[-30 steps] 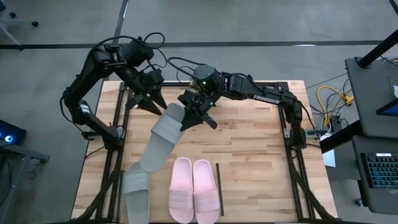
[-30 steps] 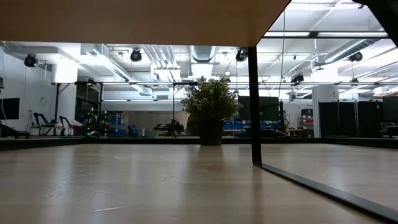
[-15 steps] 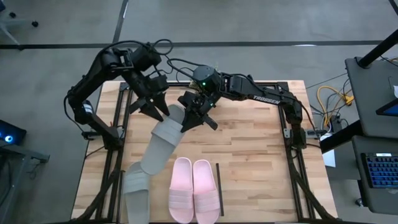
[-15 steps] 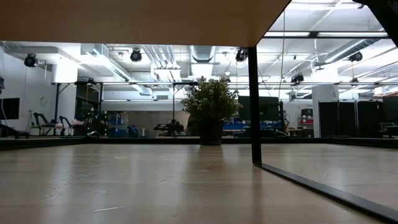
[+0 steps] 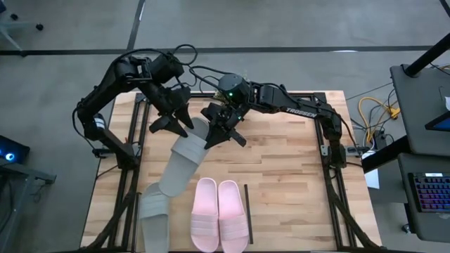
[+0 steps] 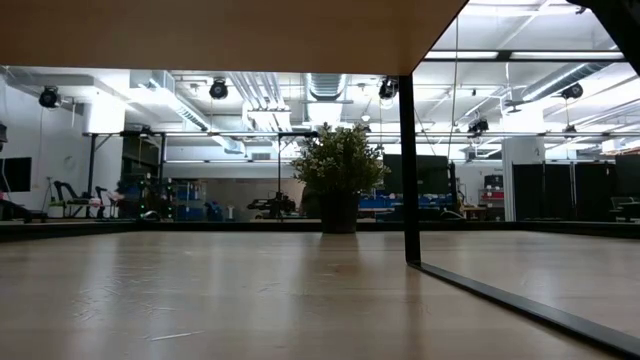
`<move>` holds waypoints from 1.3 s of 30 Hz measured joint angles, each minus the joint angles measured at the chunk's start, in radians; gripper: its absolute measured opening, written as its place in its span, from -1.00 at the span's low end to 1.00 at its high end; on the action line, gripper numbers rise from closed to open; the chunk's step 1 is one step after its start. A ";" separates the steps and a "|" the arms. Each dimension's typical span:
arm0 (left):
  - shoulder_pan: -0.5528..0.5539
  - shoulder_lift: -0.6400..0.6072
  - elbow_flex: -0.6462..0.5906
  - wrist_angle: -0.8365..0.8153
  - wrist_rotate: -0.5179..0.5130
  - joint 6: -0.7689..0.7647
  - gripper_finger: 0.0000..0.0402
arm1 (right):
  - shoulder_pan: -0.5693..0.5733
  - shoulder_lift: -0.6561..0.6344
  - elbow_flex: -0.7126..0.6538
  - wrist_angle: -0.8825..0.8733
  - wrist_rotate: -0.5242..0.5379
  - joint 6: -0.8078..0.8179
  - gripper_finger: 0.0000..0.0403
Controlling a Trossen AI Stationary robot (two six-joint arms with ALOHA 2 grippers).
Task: Pick and place slides into the shelf
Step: Put the gray slipper on the shelf
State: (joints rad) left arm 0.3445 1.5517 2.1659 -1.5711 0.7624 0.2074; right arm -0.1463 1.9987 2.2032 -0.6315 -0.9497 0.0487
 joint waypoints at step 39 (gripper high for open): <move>-0.058 0.005 -0.034 0.001 0.097 -0.033 -0.99 | -0.002 -0.005 -0.001 0.019 0.010 -0.028 -0.96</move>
State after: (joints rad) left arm 0.2867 1.5570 2.1315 -1.5698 0.8596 0.1744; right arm -0.1480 1.9939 2.2024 -0.6129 -0.9399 0.0212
